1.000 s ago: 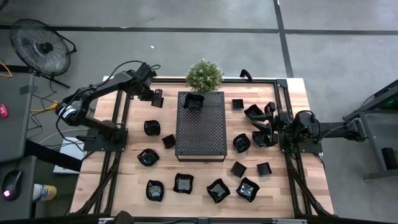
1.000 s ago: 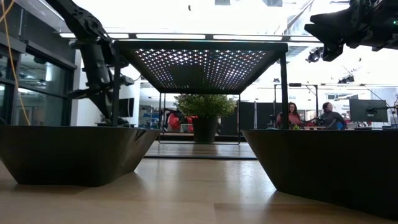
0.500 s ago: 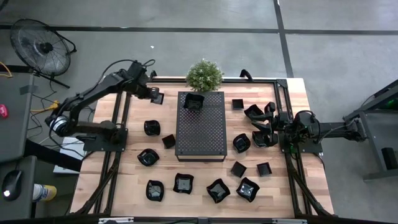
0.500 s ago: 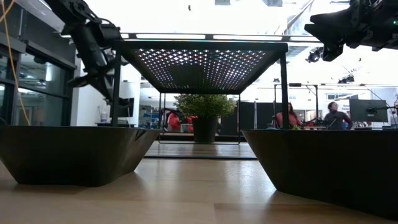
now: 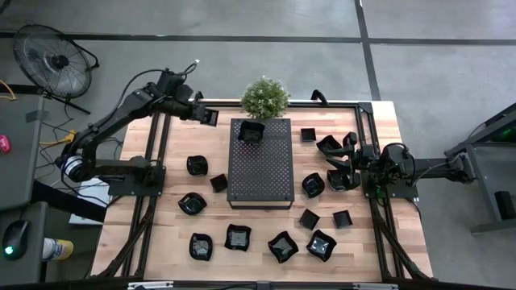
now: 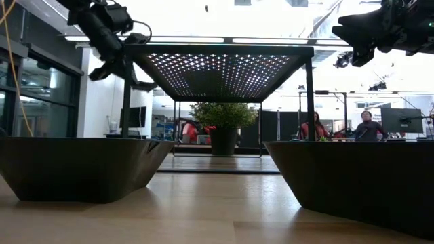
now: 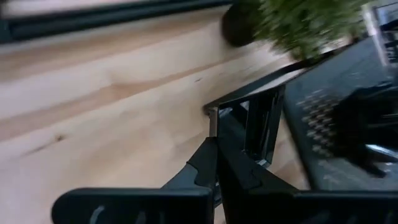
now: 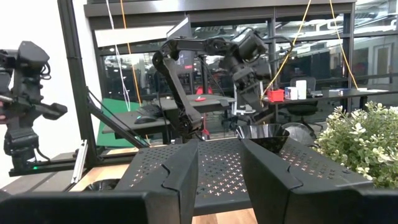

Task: Pick & Place Mini shaped plates
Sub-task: Put the square plate on the shelf

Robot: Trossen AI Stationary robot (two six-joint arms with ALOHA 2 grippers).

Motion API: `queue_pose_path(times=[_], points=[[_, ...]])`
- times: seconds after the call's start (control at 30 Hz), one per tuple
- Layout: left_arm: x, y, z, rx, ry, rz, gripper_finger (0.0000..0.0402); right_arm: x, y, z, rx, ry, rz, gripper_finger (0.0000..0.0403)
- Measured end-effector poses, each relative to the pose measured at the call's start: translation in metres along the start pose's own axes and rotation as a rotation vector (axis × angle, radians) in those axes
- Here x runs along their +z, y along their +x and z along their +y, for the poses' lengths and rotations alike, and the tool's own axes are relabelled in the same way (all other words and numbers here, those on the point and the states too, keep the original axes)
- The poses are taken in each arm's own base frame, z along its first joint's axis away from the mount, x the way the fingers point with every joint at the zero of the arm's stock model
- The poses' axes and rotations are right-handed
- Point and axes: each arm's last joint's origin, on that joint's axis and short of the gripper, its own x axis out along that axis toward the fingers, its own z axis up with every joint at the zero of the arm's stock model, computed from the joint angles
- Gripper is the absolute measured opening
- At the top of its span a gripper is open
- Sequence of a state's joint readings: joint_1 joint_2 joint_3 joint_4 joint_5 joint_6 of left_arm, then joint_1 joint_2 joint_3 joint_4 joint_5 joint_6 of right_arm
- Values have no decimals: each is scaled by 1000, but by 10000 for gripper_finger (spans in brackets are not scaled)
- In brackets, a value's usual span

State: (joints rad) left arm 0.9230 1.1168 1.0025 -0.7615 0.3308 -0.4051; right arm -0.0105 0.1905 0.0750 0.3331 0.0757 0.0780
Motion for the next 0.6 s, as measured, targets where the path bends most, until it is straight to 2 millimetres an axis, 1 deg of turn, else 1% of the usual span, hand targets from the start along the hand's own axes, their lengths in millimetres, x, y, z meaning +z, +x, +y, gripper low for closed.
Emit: queue_pose_path(times=[0.23,0.4,0.6], points=[[11,-15,-10,-26,26,-42,0,0,0,0,0,0,0,114],[16,-22,-18,-97,8,-47,0,0,0,0,1,0,0,114],[12,-26,-40,-165,-6,-20,0,0,0,0,0,0,0,114]])
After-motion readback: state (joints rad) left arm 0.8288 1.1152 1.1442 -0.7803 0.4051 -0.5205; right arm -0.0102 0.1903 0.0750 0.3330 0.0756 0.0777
